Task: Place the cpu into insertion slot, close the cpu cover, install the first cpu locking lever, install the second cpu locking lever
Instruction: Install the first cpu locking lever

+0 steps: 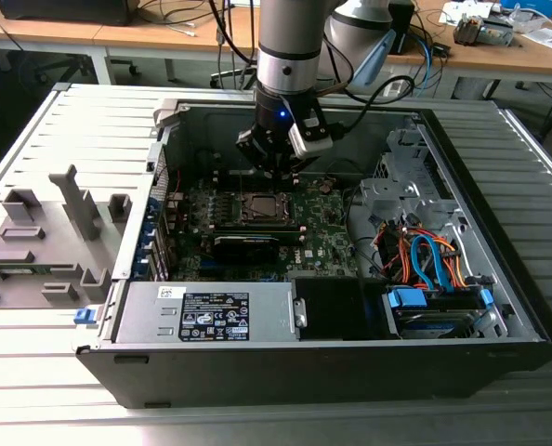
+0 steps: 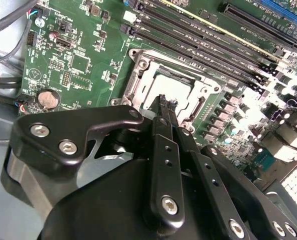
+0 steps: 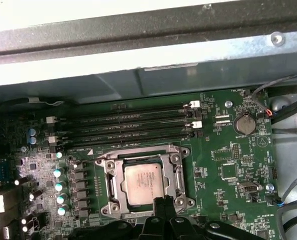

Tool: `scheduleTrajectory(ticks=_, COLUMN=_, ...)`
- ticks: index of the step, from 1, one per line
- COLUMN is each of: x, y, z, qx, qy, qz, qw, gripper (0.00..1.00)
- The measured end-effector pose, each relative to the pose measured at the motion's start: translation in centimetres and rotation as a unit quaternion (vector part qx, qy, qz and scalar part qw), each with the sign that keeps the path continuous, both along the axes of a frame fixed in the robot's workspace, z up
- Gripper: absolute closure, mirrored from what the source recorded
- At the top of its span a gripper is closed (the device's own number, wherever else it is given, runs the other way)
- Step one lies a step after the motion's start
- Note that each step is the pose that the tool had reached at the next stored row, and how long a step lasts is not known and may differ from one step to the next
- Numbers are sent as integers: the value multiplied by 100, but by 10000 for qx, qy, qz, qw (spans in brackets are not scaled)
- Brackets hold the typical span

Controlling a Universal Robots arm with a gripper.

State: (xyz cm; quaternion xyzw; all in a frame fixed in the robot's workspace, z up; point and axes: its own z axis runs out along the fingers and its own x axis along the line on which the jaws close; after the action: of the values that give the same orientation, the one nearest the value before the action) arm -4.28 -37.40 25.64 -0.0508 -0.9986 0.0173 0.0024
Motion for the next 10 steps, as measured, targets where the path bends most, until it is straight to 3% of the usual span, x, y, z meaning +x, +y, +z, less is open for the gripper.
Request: scheduleTrajectory(ticks=10, x=0, y=0, z=0, qx=0, qy=0, qz=265, qw=9996, gripper=89)
